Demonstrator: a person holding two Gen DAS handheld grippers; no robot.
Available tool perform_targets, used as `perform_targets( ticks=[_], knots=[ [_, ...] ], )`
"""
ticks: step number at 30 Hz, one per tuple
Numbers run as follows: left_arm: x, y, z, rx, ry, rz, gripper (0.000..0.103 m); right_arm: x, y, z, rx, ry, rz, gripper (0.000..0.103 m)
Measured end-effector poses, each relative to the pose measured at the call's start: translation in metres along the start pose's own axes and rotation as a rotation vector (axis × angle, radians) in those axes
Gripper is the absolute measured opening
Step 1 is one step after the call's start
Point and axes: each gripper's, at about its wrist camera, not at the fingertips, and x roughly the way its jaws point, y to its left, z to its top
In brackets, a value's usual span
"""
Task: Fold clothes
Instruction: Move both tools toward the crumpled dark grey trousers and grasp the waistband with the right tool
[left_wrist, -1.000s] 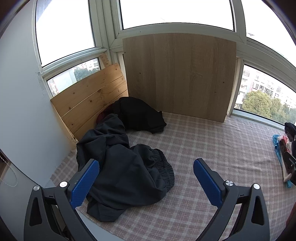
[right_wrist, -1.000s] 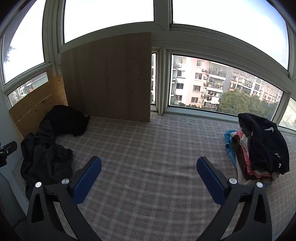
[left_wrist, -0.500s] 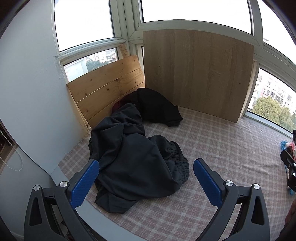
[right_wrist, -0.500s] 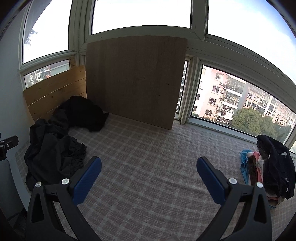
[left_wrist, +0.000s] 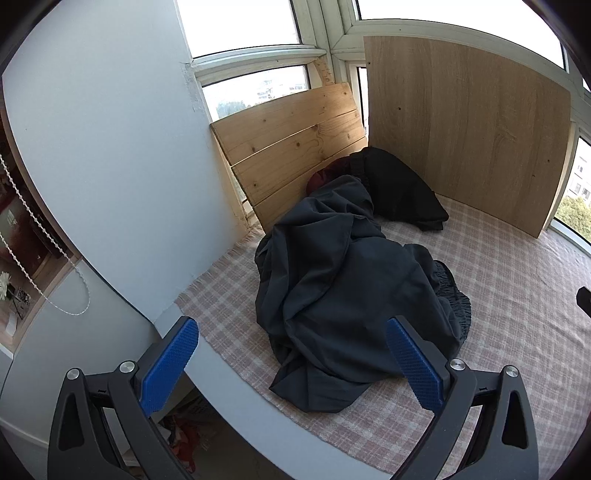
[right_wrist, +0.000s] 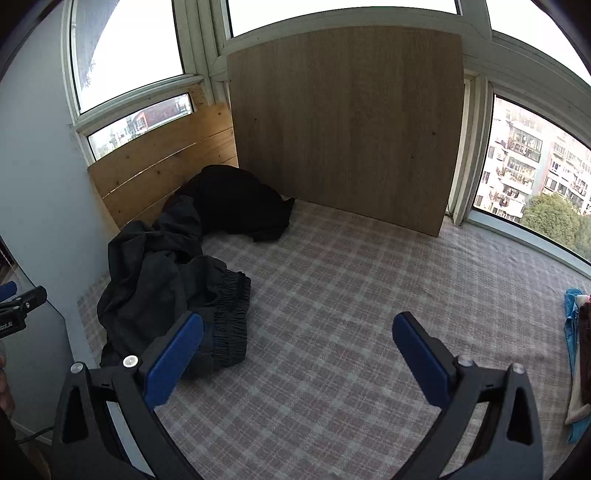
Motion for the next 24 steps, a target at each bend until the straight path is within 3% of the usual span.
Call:
perform_targets(
  ticks=[2, 5, 9, 13, 22, 24],
  knots=[
    [0.009, 0.015, 0.004, -0.017, -0.003, -0.017, 0.101, 0.019, 0.01, 0.001, -0.002, 0.028, 0.003, 0.103],
    [0.023, 0.038, 0.01, -0.051, -0.019, -0.065, 0.089, 0.056, 0.019, -0.002, -0.005, 0.071, -0.05, 0.103],
    [0.043, 0.06, 0.022, -0.069, -0.019, -0.141, 0.09, 0.109, 0.026, -0.01, 0.01, 0.168, -0.085, 0.103],
    [0.062, 0.069, 0.033, -0.021, -0.037, -0.072, 0.09, 0.137, 0.041, -0.015, -0.001, 0.227, -0.05, 0.103],
    [0.101, 0.086, 0.048, -0.045, -0.012, -0.096, 0.09, 0.193, 0.076, -0.025, -0.036, 0.352, 0.035, 0.103],
    [0.106, 0.085, 0.048, -0.043, -0.008, -0.099, 0.09, 0.198, 0.082, -0.029, -0.04, 0.374, 0.064, 0.099]
  ],
)
